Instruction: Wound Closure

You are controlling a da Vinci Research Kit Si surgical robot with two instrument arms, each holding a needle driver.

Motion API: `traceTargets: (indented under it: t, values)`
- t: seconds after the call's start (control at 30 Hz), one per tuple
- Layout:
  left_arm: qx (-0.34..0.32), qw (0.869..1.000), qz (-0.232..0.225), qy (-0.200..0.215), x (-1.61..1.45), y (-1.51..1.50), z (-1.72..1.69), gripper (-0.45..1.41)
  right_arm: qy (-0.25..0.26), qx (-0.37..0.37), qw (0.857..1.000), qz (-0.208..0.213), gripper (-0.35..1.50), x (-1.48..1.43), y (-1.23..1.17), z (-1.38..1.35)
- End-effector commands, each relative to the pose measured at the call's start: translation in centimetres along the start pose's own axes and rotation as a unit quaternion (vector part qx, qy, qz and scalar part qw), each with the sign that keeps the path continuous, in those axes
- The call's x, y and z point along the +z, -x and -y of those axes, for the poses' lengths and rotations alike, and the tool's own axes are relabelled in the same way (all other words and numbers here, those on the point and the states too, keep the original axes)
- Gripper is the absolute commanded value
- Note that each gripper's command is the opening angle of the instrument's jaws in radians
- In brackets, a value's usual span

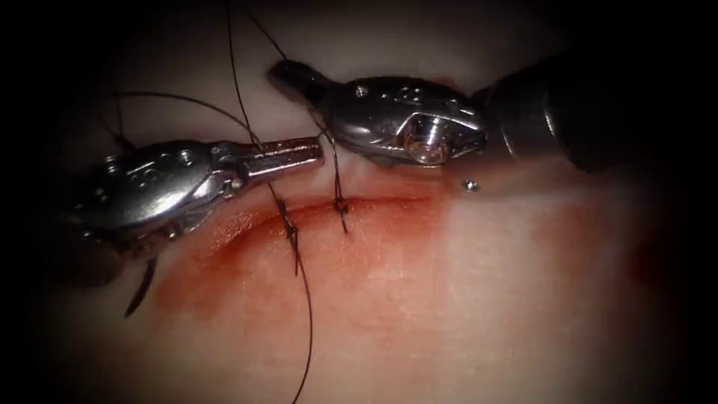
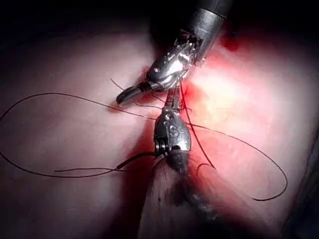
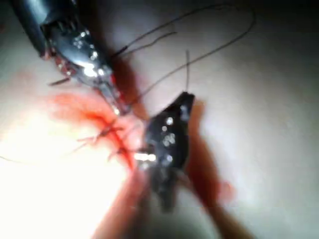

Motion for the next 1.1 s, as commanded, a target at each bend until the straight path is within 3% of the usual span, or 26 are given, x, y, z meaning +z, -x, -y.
traceTargets:
  t: [0.03, 0.2, 0.3, 0.37, 0.8, 1.1]
  values:
    - [0.000, 1.000, 0.000, 0.001, 0.06, 0.07, -0.01, -0.45, 0.000, 0.001, 1.000, -0.001, -0.35, 0.02, 0.03, 0.05]
    - [0.000, 1.000, -0.001, -0.003, 0.02, 0.06, 0.02, -0.45, 0.005, -0.005, 1.000, -0.007, -0.35, -0.25, -0.09, 0.06]
    - [0.000, 1.000, 0.001, -0.012, -0.08, 0.03, 0.13, -0.45, 0.007, -0.005, 1.000, -0.006, -0.35, -0.67, 0.00, 0.22]
    - [-0.001, 1.000, 0.004, -0.015, -0.11, 0.01, 0.20, -0.45, 0.006, -0.004, 1.000, -0.005, -0.35, -0.78, 0.03, 0.28]
    - [-0.001, 0.999, 0.015, -0.030, -0.01, -0.20, 0.80, -0.45, -0.024, -0.008, 1.000, 0.009, -0.35, -0.96, 0.13, 0.61]
    - [0.002, 0.999, 0.014, -0.043, -0.03, -0.57, 1.19, -0.45, -0.050, -0.016, 0.998, 0.036, -0.35, -1.20, 0.44, 0.74]
